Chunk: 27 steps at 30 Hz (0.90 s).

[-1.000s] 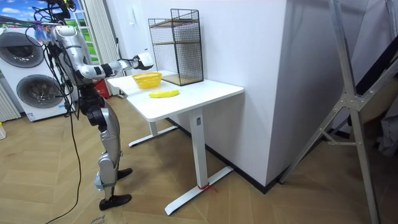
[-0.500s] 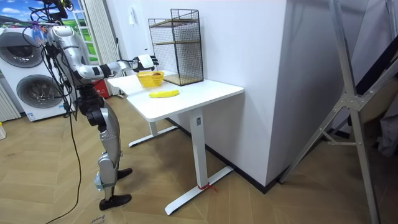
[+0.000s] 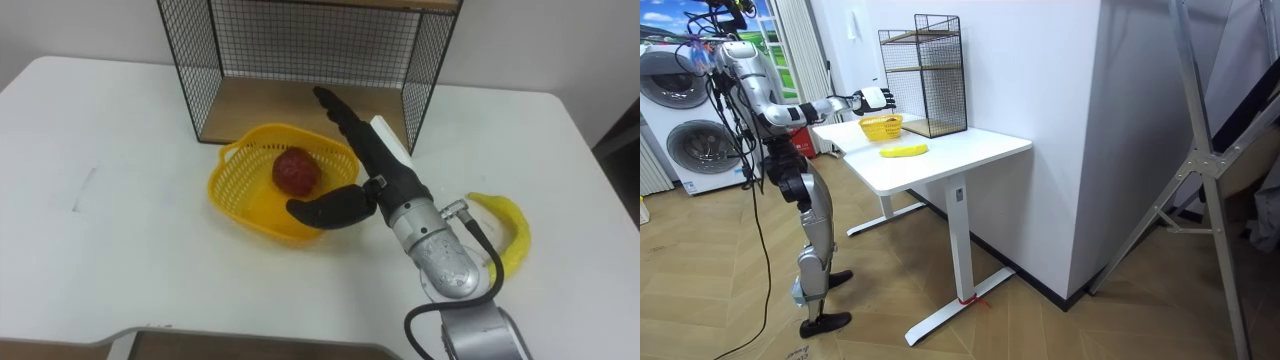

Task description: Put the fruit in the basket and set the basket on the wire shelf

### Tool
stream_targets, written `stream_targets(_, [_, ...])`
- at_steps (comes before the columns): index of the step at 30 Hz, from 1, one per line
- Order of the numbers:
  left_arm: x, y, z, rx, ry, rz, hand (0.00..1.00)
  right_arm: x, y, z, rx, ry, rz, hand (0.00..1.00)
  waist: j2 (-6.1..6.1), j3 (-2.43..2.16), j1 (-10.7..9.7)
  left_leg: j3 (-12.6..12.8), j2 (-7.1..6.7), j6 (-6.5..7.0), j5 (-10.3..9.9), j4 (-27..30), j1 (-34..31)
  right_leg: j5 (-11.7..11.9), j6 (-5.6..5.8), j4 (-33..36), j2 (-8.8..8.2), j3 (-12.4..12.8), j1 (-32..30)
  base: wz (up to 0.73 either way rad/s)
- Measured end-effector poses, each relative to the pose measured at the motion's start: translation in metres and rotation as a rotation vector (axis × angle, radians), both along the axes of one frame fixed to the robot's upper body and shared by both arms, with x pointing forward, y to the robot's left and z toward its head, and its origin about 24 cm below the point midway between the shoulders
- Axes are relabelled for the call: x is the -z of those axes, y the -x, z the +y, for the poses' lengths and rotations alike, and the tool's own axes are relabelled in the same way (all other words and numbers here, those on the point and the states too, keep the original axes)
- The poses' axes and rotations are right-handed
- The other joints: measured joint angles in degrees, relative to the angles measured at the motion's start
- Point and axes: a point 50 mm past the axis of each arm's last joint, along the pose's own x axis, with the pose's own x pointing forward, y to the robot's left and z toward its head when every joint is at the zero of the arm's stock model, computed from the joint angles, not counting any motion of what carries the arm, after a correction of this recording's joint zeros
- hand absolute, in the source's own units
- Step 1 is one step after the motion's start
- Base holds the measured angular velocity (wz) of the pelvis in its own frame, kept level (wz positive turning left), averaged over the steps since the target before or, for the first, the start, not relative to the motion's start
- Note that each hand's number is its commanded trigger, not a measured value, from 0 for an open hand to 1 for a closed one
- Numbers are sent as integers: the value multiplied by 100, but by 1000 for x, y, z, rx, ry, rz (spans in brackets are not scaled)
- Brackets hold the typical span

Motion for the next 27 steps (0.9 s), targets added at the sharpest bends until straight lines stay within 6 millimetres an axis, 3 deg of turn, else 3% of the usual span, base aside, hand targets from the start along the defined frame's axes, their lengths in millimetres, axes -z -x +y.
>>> stream_targets(7, [0, -1, 1, -3, -12, -13, 0, -4, -2, -5, 29, -5, -19, 0, -54, 17, -35, -5, -1, 0, 0, 7, -54, 0, 0, 2, 1, 26, -12, 0])
stream_targets(13, [-1, 0, 3, -33, -20, -32, 0, -43, -6, -32, 187, -88, -208, 0, 11, 14, -168, -55, -5, 3, -2, 87, -130, 3, 5, 0, -2, -74, -62, 6])
stream_targets(14, [-1, 2, 4, -41, -20, -31, 0, -49, -6, -38, 228, -96, -249, 0, 35, -4, -193, -55, -5, 3, -2, 47, -128, 3, 6, 1, -2, -73, -77, 0])
stream_targets(17, [-2, 7, 7, -67, -32, -27, 0, -56, -7, -51, 321, -125, -302, 0, 39, -17, -283, -53, -11, -7, 26, -40, -70, 3, 6, 0, -2, -63, -60, 0])
stream_targets(22, [-1, 22, 8, -83, -36, 10, 0, -53, -7, -68, 461, -130, -318, 0, 49, -9, -473, -77, -28, -28, 67, -151, 103, 3, 6, -12, 0, -43, 57, 2])
stream_targets(27, [-1, 26, 7, -108, -35, 14, 0, -40, -6, -95, 649, -59, -307, 0, -6, -8, -492, -55, -33, -33, 71, -199, 177, 3, 6, -7, 0, 56, 80, -2])
